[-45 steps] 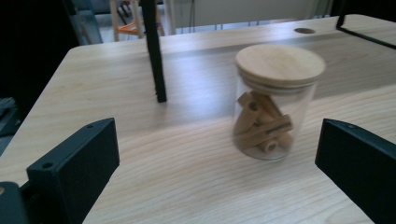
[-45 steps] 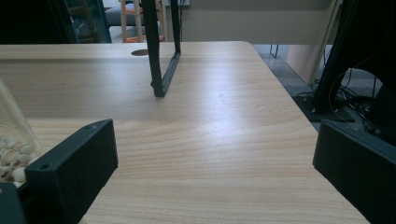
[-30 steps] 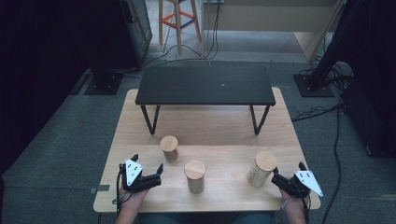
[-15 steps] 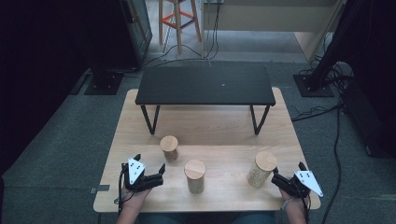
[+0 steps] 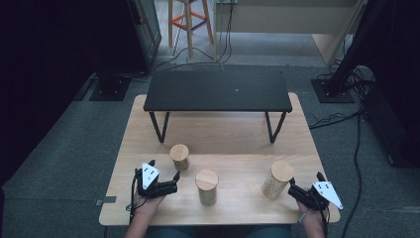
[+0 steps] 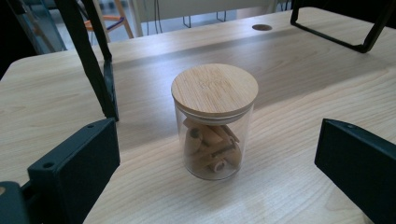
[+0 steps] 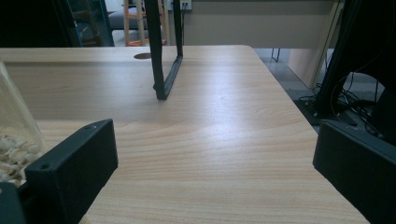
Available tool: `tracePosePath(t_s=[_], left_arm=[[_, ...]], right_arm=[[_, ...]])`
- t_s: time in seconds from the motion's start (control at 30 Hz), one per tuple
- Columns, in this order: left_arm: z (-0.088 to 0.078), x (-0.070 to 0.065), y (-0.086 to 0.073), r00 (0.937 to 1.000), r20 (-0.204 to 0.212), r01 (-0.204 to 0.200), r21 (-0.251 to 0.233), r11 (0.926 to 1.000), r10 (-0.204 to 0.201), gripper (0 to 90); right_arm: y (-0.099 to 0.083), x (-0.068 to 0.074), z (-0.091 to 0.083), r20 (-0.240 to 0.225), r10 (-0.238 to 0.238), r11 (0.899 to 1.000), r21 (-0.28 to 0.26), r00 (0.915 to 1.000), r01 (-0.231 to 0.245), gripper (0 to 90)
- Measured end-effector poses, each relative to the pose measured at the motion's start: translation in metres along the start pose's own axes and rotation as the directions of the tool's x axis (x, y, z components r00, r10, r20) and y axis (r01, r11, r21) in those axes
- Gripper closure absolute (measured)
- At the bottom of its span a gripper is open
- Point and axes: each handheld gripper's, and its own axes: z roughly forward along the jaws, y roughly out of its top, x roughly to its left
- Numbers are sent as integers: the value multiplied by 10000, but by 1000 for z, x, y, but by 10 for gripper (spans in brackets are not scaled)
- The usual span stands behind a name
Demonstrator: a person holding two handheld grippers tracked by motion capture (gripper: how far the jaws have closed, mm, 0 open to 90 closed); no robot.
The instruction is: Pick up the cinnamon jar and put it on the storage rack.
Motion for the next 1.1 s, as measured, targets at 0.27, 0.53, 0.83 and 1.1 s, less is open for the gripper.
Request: tracePosePath(t_s=[0.27,0.53,0.83,1.1], left_arm=[[13,2,5,10000,81,24,63,10000,-24,0],[23,2,8,9998,178,117,-89,9999,-115,1],[34,2,14,9995,306,116,50,9999,-118,1],[54,-1,22,9999,148,-42,599,9982,33,6]], right_arm=[[-2,0,-1,-46,-35,9999,-98,10000,35,0],[-2,-2,-1,-133,-44,9999,-142,9999,42,0],[-5,-4,-3,-211,59,9995,-310,9998,-65,0],[-7,-6,-3,-251,168,9990,-404,9995,-178,0]])
